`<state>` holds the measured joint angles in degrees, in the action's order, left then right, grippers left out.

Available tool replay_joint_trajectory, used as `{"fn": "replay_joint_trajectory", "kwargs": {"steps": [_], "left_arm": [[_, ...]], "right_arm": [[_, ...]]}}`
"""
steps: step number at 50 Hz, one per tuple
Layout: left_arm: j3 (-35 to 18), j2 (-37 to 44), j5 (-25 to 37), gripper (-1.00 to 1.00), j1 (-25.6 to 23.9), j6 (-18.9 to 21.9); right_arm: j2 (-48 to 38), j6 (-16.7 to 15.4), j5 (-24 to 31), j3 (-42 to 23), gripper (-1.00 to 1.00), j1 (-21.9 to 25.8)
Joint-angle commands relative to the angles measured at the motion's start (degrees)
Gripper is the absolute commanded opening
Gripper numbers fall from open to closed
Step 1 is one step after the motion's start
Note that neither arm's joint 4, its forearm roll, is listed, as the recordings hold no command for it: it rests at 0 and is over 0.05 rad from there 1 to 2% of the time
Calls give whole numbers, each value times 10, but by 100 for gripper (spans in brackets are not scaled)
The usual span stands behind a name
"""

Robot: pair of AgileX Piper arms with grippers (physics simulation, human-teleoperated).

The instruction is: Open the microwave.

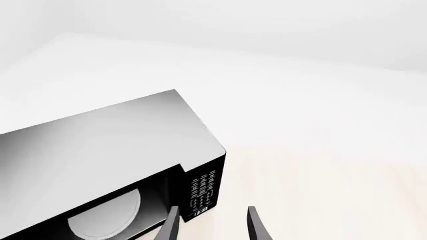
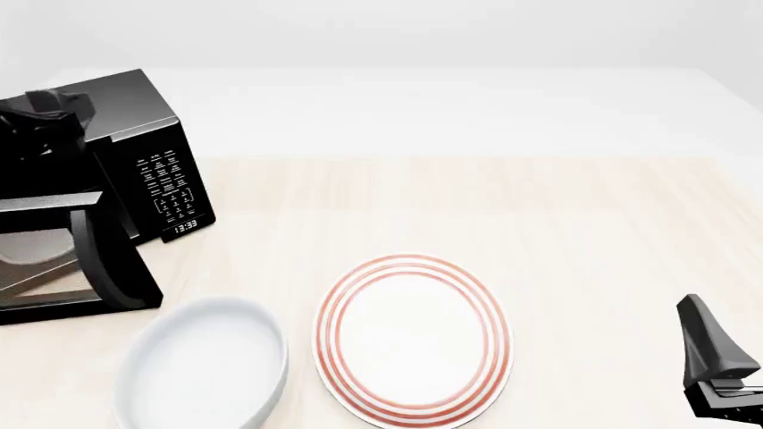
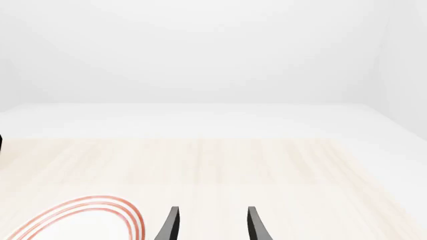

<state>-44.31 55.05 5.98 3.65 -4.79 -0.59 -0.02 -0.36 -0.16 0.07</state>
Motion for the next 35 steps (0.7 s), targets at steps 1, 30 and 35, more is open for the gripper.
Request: {"fn": "replay_joint_trajectory", "kwargs": {"steps": [1, 30, 35], "left_arm": [[-41, 20, 70, 100, 15, 6], [-138, 110, 192, 100, 51, 53], [-143, 115, 197, 100, 70, 56]], "right_arm": [[0, 0, 0, 0, 100, 0], [0, 0, 0, 0, 100, 0], [0, 0, 0, 0, 100, 0]]}}
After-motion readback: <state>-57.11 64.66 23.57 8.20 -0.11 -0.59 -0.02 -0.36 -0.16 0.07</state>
